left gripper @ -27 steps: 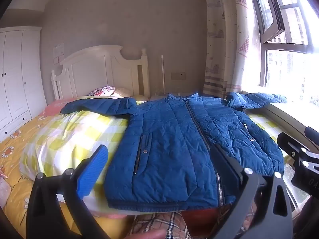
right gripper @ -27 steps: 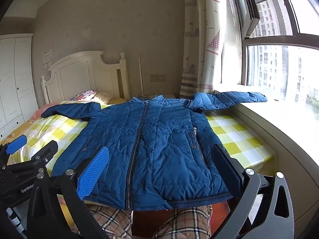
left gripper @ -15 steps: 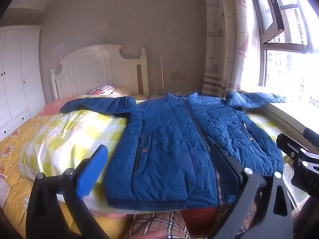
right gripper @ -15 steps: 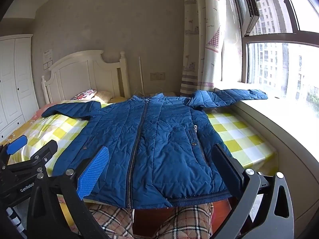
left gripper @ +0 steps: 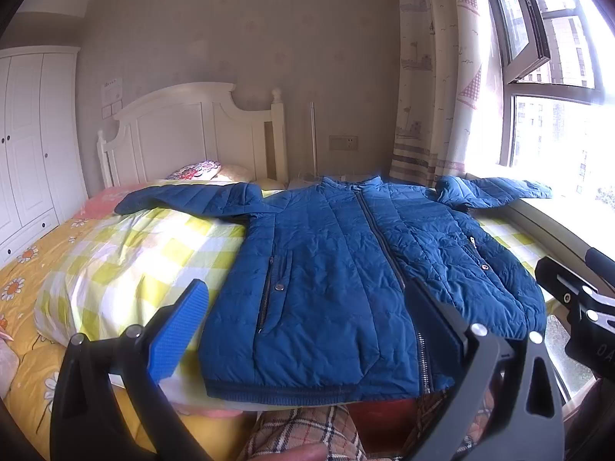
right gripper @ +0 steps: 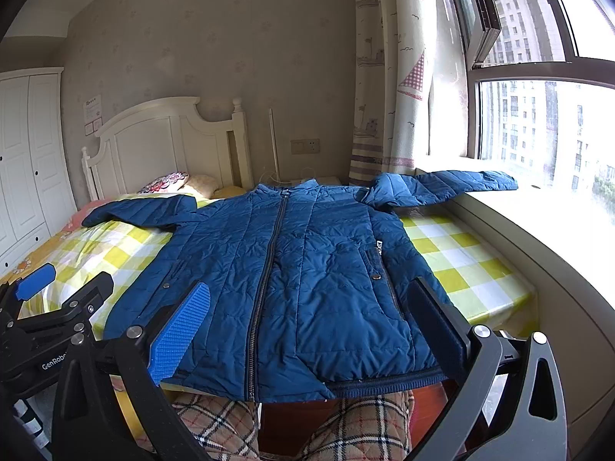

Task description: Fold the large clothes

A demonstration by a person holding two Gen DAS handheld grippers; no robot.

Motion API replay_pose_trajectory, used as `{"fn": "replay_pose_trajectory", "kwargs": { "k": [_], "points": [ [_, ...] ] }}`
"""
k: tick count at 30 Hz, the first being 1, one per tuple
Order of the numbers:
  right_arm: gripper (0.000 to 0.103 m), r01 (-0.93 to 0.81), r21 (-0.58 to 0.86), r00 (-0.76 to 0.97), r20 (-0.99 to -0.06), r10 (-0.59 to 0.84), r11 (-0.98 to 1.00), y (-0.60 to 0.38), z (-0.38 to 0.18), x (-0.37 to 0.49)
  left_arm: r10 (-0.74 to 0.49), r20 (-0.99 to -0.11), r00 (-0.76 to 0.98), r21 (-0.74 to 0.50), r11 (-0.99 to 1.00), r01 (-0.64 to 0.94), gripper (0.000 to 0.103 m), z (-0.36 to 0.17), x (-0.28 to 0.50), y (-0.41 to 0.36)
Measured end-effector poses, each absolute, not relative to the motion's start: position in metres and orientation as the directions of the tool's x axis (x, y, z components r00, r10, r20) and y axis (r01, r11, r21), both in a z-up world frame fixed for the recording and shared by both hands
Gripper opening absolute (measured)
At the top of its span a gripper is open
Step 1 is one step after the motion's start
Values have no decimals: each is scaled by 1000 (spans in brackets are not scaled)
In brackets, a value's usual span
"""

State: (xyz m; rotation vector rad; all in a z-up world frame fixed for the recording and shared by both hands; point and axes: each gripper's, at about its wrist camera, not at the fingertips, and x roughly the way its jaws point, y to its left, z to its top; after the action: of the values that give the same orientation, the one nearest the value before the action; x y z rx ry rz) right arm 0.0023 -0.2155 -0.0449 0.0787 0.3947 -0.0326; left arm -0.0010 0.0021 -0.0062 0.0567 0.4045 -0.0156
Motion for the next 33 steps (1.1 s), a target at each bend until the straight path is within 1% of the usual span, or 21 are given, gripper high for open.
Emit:
{"fn": "replay_pose_trajectory", "kwargs": {
  "k": [33],
  "points": [
    [98,41,94,915,-404,1,995,-216,-51,3,-5,-401,916,50,998,27,101,-6,-1,3]
  ]
}}
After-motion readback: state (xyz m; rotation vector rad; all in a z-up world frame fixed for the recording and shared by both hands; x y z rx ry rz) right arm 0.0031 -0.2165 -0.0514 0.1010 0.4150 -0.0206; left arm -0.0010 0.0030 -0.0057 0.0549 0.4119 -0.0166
